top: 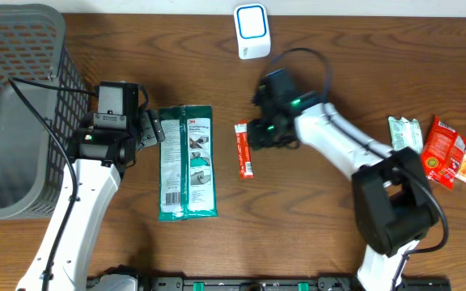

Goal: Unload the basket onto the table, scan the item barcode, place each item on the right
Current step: 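Move the right gripper to the red stick packet in the centre, then grasp the red stick packet with the right gripper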

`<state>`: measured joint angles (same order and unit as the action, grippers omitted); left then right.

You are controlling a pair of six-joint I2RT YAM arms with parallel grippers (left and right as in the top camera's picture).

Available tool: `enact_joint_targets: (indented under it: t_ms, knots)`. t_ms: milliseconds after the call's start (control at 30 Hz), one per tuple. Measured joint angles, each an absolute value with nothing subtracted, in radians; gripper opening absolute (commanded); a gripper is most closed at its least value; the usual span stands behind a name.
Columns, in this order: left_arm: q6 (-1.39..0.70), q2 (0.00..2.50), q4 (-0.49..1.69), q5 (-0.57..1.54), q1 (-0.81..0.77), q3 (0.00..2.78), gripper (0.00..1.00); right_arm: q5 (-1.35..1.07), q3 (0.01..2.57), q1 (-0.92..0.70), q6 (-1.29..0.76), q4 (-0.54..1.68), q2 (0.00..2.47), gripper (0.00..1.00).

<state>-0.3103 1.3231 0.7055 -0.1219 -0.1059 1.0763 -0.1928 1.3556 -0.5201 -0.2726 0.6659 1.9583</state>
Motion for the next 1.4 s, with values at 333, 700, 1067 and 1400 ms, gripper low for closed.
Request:
enact_joint_targets:
  t_ms: [333, 700, 1067, 1400]
  knots:
    - [-0.310, 1.323, 0.706, -0.123, -0.106, 1.076, 0.87, 0.168, 1.356, -0.766, -0.351, 0.480, 1.959, 0.39]
    - [-0.310, 1.323, 0.706, -0.123, -0.106, 1.076, 0.87, 0.280, 1.357, -0.738, -0.376, 0.424, 2.010, 0.41]
    - [-0.310, 1.323, 0.706, -0.123, -0.106, 1.076, 0.87, 0.263, 1.362, -0.720, -0.403, 0.418, 2.096, 0.47]
    - [-0.310, 1.323, 0.706, -0.123, -0.106, 1.076, 0.87, 0.293, 1.382, -0.614, -0.411, 0.672, 2.068, 0.53]
